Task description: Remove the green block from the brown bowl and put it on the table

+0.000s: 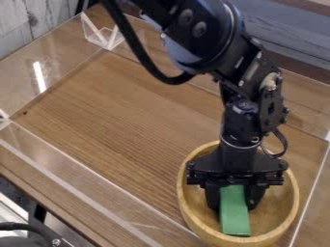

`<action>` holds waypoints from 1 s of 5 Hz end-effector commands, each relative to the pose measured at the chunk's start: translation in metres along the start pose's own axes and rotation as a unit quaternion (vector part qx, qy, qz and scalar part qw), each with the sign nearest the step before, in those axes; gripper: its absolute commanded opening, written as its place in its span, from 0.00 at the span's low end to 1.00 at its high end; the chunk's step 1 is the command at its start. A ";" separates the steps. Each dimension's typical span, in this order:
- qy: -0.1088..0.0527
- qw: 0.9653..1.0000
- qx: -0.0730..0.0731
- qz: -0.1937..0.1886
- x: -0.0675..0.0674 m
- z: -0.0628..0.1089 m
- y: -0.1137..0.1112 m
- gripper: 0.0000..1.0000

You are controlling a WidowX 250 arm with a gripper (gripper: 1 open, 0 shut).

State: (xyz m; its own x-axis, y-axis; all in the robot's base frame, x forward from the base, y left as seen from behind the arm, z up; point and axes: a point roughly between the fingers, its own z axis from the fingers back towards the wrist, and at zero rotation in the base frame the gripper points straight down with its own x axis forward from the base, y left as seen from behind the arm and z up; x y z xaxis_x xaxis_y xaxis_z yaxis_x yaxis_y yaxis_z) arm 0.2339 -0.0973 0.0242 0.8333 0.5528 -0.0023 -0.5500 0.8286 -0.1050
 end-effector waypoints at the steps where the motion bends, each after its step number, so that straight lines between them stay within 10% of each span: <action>1: -0.019 1.000 -0.010 -0.004 0.003 0.015 0.006 0.00; 5: -0.022 0.998 0.013 -0.061 -0.012 0.016 0.039 0.00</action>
State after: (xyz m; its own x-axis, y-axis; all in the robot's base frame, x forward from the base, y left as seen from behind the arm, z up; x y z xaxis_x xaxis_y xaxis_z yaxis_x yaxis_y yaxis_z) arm 0.2004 -0.0699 0.0309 0.8801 0.4731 0.0393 -0.4698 0.8799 -0.0707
